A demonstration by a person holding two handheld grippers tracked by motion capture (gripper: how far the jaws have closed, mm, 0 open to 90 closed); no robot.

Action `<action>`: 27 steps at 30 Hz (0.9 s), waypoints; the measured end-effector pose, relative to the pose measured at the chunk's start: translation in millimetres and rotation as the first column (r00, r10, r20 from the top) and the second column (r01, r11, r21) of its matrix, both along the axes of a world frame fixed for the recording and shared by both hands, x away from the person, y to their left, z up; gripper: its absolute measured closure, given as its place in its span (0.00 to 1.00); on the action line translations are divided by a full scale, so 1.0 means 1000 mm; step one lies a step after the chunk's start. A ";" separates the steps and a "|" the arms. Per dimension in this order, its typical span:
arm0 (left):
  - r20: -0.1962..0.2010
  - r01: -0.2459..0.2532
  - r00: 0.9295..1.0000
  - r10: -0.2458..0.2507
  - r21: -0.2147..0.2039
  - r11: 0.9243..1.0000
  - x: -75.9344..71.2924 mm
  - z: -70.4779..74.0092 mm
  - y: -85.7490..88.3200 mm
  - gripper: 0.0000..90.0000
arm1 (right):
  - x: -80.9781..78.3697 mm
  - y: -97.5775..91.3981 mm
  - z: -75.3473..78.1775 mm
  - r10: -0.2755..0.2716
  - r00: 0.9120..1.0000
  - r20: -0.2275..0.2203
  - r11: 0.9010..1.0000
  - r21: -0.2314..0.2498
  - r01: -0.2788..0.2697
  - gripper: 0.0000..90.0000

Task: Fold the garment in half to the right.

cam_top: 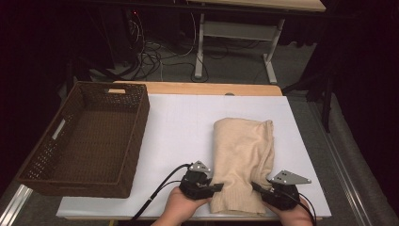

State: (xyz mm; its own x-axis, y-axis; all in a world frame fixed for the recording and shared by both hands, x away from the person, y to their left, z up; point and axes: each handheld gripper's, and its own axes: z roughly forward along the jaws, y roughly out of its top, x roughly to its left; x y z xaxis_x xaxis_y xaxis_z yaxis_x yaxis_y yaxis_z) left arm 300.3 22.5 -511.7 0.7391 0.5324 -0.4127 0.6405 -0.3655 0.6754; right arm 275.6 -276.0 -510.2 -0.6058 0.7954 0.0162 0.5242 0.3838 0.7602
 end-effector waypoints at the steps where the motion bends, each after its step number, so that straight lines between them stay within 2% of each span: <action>1: 0.000 0.000 1.000 0.000 0.000 1.000 0.000 0.000 0.000 0.74 | 0.000 0.000 0.000 0.000 1.000 0.000 1.000 0.000 0.000 0.72; 12: 0.002 -0.077 0.997 0.077 0.001 0.997 -0.002 -0.001 0.046 0.74 | 0.017 0.042 -0.002 0.073 0.997 0.006 0.997 0.002 -0.073 0.72; 17: 0.013 -0.110 0.994 0.110 0.011 0.994 -0.003 0.000 0.063 0.74 | 0.025 0.059 -0.003 0.105 0.994 0.009 0.994 0.006 -0.105 0.72; 18: 0.013 -0.120 0.993 0.120 0.012 0.993 -0.003 0.000 0.069 0.74 | 0.029 0.068 -0.003 0.121 0.993 0.011 0.993 0.008 -0.121 0.72; 23: 0.009 -0.164 0.986 0.164 0.014 0.986 -0.003 -0.001 0.090 0.74 | 0.036 0.087 -0.004 0.145 0.989 0.015 0.989 0.010 -0.145 0.72; 27: 0.007 -0.174 0.985 0.174 0.004 0.985 -0.005 -0.003 0.097 0.73 | 0.038 0.096 -0.005 0.147 0.989 0.016 0.989 0.016 -0.147 0.72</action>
